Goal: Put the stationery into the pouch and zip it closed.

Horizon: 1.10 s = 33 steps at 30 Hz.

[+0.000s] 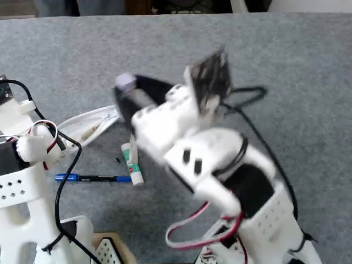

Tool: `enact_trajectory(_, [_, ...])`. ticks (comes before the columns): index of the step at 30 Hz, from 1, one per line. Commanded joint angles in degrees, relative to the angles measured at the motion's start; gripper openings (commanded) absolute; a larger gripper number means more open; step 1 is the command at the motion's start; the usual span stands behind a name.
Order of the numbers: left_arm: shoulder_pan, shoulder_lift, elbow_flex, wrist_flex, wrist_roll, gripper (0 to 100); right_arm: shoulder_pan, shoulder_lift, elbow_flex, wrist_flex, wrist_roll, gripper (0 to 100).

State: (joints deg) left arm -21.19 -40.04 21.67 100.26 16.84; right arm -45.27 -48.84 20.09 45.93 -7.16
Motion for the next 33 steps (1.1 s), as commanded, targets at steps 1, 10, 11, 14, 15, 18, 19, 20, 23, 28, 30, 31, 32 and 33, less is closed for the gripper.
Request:
enact_trajectory(1, [-1.63, 0.26, 2.33, 0.79, 0.62, 3, -5.36, -3.38, 9.01, -12.57, 4.57, 1.1])
enact_trajectory(10, [-1.63, 0.26, 2.33, 0.79, 0.62, 3, -7.12, -3.56, 22.64, -31.21, 7.47, 1.1])
enact_trajectory(11, [-1.63, 0.26, 2.24, 0.79, 0.62, 3, -7.38, -3.56, 23.16, -32.79, 7.47, 1.1])
enact_trajectory(14, [-1.63, 0.26, 2.24, 0.79, 0.62, 3, -7.74, -3.47, 24.13, -35.08, 7.47, 1.1])
enact_trajectory(15, [-1.63, 0.26, 2.24, 0.79, 0.62, 3, -7.74, -3.47, 24.31, -35.08, 7.47, 1.1])
enact_trajectory(18, [-1.54, 0.26, 2.24, 0.79, 0.62, 3, -7.74, -2.68, 25.54, -35.16, 7.47, 1.1])
enact_trajectory(19, [-1.54, 0.26, 2.24, 0.79, 0.62, 3, -7.74, -2.15, 25.98, -35.16, 7.47, 1.1])
enact_trajectory(20, [-1.54, 0.26, 2.15, 0.79, 0.62, 3, -7.74, -1.63, 26.33, -35.16, 7.47, 1.1])
enact_trajectory(23, [-1.63, 0.26, 2.24, 0.79, 0.62, 3, -7.74, -0.13, 27.12, -35.52, 7.21, 1.1])
enact_trajectory(28, [-3.74, 0.26, 2.15, 0.79, 0.62, 3, -7.65, 0.75, 28.35, -40.0, 7.47, 1.1])
enact_trajectory(30, [-4.26, 0.26, 2.24, 0.79, 0.62, 3, -7.65, 0.75, 29.14, -41.76, 7.47, 1.1])
enact_trajectory(31, [-4.35, 0.26, 2.33, 0.79, 0.62, 3, -7.65, 0.75, 29.49, -42.37, 7.47, 1.1])
enact_trajectory(32, [-4.35, 0.26, 2.33, 0.79, 0.62, 3, -7.65, 0.75, 29.76, -42.81, 7.47, 1.1])
enact_trajectory(33, [-4.35, 0.26, 2.33, 0.79, 0.62, 3, -7.65, 0.75, 29.85, -42.81, 7.47, 1.2])
